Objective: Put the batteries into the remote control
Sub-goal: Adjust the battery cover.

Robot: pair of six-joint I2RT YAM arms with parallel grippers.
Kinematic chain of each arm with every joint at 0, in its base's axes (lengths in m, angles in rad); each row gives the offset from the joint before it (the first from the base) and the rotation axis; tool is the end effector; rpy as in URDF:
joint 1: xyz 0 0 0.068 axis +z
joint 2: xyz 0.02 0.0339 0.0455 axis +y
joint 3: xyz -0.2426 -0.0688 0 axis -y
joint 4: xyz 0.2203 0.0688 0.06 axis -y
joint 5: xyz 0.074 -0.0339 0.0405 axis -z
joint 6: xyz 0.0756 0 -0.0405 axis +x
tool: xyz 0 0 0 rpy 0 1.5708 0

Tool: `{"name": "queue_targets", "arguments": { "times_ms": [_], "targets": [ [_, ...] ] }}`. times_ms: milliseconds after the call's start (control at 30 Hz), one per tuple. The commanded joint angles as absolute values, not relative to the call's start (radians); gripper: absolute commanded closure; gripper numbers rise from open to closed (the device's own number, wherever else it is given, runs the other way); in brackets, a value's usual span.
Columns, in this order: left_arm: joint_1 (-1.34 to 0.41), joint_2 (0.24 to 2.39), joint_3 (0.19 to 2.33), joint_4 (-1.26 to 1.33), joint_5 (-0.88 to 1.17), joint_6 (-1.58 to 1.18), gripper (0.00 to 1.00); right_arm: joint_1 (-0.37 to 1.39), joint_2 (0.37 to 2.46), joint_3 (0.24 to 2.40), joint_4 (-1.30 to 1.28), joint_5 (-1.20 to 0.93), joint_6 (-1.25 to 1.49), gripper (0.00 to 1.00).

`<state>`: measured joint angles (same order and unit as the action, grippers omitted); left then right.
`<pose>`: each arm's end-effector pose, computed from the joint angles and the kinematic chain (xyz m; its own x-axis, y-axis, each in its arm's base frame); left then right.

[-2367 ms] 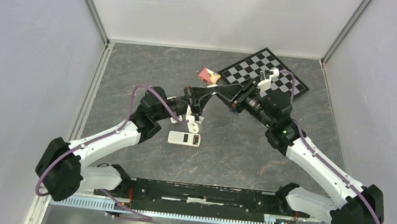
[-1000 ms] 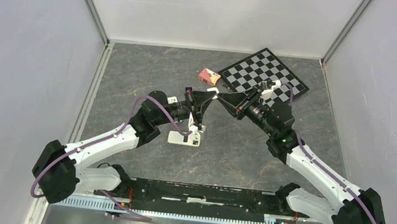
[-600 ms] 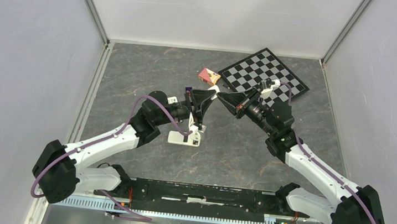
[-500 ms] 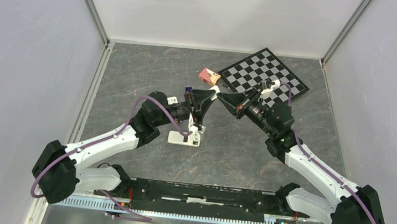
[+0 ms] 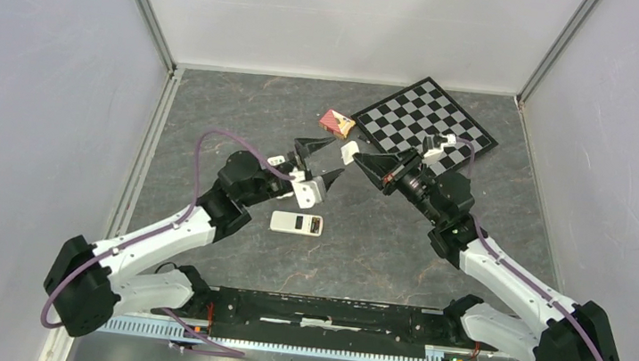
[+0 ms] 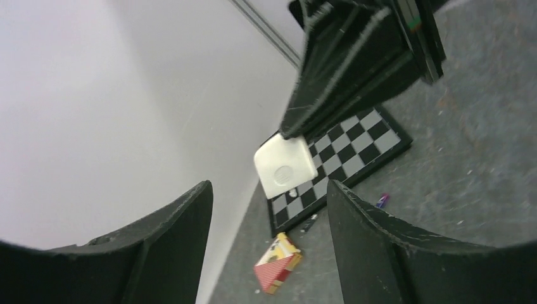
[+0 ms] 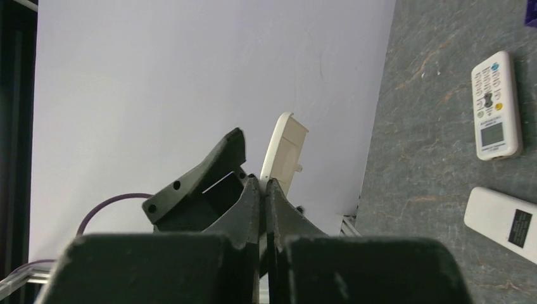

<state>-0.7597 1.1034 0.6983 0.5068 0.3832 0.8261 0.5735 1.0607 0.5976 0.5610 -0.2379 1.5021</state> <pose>0.1837 -0.2135 0.3130 0.7179 0.2587 -0.6463 0.5616 0.3336 0.7572 0.2190 0.1627 0.2949 -0.7170 0.6911 -0.0913 -0.1316 -0.0056 0.9913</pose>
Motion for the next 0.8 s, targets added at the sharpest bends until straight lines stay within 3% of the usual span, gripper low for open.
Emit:
{"name": "queue_targets", "arguments": {
  "times_ms": [0,100,267,433,600,767],
  "targets": [
    [-0.762,1.022,0.701,0.574,0.345,0.429,0.29,0.56,1.014,0.577,0.612,-0.175,1.455,1.0],
    [-0.762,0.972,0.657,0.656,0.241,0.106,0.28,0.553,1.009,0.567,0.661,-0.168,1.436,1.0],
    [-0.761,0.919,0.742,0.412,-0.034,-0.548,0.16,0.546,1.009,0.509,0.818,-0.197,1.439,1.0],
    [-0.757,0.944,0.797,0.335,-0.007,-0.944,0.15,0.545,1.01,0.461,1.009,-0.264,1.459,1.0],
    [-0.741,1.078,0.871,0.341,0.18,-1.131,0.19,0.546,0.987,0.425,1.161,-0.29,1.493,1.0],
    [-0.719,1.18,0.855,0.593,0.329,-1.282,0.34,0.546,0.989,0.426,1.185,-0.309,1.497,1.0]
  ]
}}
